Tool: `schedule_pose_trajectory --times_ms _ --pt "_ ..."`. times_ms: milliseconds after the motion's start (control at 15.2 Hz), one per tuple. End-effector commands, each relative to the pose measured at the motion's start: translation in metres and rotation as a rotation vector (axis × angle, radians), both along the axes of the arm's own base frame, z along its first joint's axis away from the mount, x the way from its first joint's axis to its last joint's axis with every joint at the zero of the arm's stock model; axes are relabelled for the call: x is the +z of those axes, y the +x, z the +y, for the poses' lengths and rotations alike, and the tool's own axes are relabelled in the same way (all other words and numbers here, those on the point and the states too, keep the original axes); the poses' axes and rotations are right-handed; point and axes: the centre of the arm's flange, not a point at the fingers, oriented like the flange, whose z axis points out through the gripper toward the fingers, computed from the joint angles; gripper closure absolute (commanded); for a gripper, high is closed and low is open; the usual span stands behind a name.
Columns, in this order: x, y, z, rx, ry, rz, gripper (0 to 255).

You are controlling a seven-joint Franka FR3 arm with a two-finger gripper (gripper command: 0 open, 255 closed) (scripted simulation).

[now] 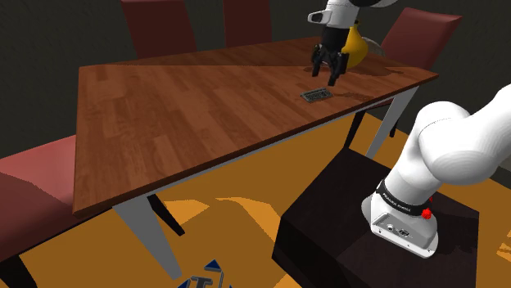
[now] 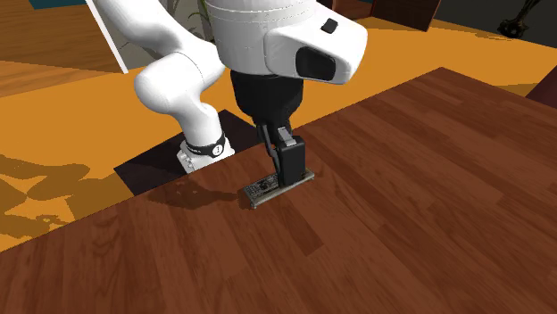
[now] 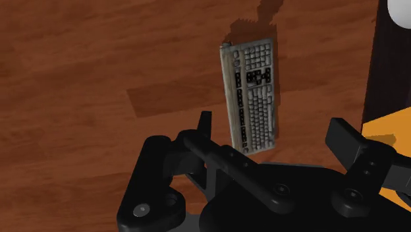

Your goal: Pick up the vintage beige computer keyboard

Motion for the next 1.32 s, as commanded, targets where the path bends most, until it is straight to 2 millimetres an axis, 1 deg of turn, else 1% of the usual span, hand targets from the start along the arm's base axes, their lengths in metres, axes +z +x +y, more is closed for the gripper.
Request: schedule_pose_trajectory --times_ms 0,330,396,528,594,1188,1254 --pt "-0.014 0.007 -0.005 0.103 0.017 0.002 0" --pt "-0.040 0.007 -0.005 0.103 0.017 0.002 0" --pt "-0.048 0.007 -0.005 0.103 0.017 0.002 0" --pt "-0.048 0.007 -0.005 0.103 0.017 0.002 0" --pt "-0.049 0.006 -0.005 0.103 0.017 0.002 255" --pt "-0.048 0.007 -0.005 0.103 0.017 0.002 255" --pt "-0.043 0.007 -0.005 0.103 0.017 0.002 255"
